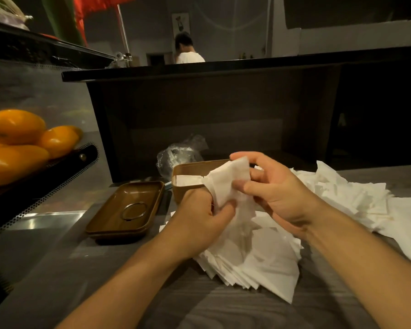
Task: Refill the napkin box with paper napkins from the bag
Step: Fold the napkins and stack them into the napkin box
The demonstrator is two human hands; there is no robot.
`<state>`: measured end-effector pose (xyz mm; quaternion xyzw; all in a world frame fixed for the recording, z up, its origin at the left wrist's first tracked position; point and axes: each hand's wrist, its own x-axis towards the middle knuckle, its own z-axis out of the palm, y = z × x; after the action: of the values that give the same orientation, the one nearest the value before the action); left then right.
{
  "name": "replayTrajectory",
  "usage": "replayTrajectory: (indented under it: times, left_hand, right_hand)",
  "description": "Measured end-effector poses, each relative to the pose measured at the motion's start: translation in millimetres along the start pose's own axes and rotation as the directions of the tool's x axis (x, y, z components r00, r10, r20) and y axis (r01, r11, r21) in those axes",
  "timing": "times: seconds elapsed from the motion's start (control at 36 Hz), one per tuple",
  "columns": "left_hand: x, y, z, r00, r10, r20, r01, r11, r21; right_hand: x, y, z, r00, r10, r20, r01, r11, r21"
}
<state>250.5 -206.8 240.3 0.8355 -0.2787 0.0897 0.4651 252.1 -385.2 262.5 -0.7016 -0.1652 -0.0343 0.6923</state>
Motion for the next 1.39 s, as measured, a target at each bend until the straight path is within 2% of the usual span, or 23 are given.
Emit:
replayTrajectory:
  times: [0.06,0.14,0.22,0.28,0.36,0.44,0.5,0.58,0.64,0.78,0.83,0.92,0.97,1.06,1.11,1.17,1.22,1.31,1.36,1.39]
  left_hand:
    - [2,-1,-1,0.999,-0.024,-0.041,0.023,1.0,-0.014]
    - [5,3,-11,0.994,-0.002,-0.11,-0.003,0.999,-0.041]
    - [9,2,-19,0.978,-0.049,-0.203,0.014,0.985,-0.17]
    - [8,0,-22,0.981,-0.057,-0.185,0.019,0.98,-0.198]
    - [4,0,-20,0.994,-0.014,-0.106,-0.001,0.99,-0.144]
    - [5,-3,-20,0.988,-0.024,-0.154,-0.003,0.985,-0.17]
    - [4,-5,-22,0.988,-0.051,-0.144,0.031,0.99,-0.137]
    - [1,-6,-20,0.992,-0.124,-0.04,0.12,0.99,-0.078]
    - [0,-6,-18,0.99,-0.143,-0.017,0.142,0.99,-0.018]
    - [2,-10,-15,0.998,-0.057,-0.013,0.058,0.98,0.192]
    - [2,-11,-14,0.998,0.023,-0.059,-0.01,0.978,0.206]
    - [2,-7,-10,0.982,0.051,-0.184,-0.037,0.996,0.079]
    - [3,-4,-5,0.965,0.004,-0.262,-0.01,1.0,-0.02]
    - [6,3,3,0.937,-0.136,-0.32,0.069,0.975,-0.213]
    - [8,9,8,0.923,-0.221,-0.314,0.13,0.95,-0.285]
    - [12,11,10,0.929,-0.248,-0.275,0.16,0.939,-0.304]
    - [13,10,9,0.949,-0.233,-0.214,0.178,0.953,-0.245]
    - [14,-1,0,0.969,-0.126,-0.214,0.149,0.984,0.094]
    - [21,-11,-11,0.955,-0.089,-0.283,0.178,0.935,0.305]
    - [27,-19,-18,0.936,-0.087,-0.342,0.221,0.899,0.377]
  right_hand:
    - [0,1,-4,0.999,-0.025,0.022,0.026,0.999,-0.038]
    - [-1,2,-9,0.998,-0.052,0.04,0.059,0.977,-0.205]
    - [0,5,-8,0.999,-0.036,0.015,0.039,0.978,-0.205]
    - [0,7,-7,0.999,-0.044,0.032,0.051,0.965,-0.257]
    - [0,9,-6,0.993,-0.109,0.041,0.116,0.907,-0.406]
    - [2,13,-8,0.99,-0.142,-0.008,0.129,0.921,-0.367]
    - [4,16,-9,0.994,-0.106,0.022,0.105,0.895,-0.434]
    - [4,22,-9,0.993,0.02,0.119,0.049,0.834,-0.549]
    - [5,22,-11,0.994,0.008,0.109,0.053,0.835,-0.548]
    - [2,20,-10,0.987,0.02,0.158,0.078,0.801,-0.594]
    - [2,18,-9,0.995,-0.046,0.084,0.088,0.789,-0.608]
    - [5,12,-10,0.981,-0.119,-0.153,0.043,0.904,-0.425]
    - [6,8,-9,0.97,-0.005,-0.241,-0.04,0.982,-0.182]
    - [4,1,-3,0.964,0.233,-0.129,-0.211,0.964,0.159]
    - [5,-2,-1,0.955,0.276,-0.106,-0.254,0.95,0.181]
    - [11,-4,0,0.952,0.248,-0.182,-0.23,0.967,0.112]
    - [19,-8,1,0.939,0.158,-0.305,-0.187,0.98,-0.067]
    - [35,-18,-2,0.933,-0.068,-0.354,-0.096,0.9,-0.425]
    - [46,-23,-9,0.934,-0.114,-0.339,-0.104,0.822,-0.56]
    - [53,-25,-11,0.942,-0.084,-0.326,-0.131,0.8,-0.585]
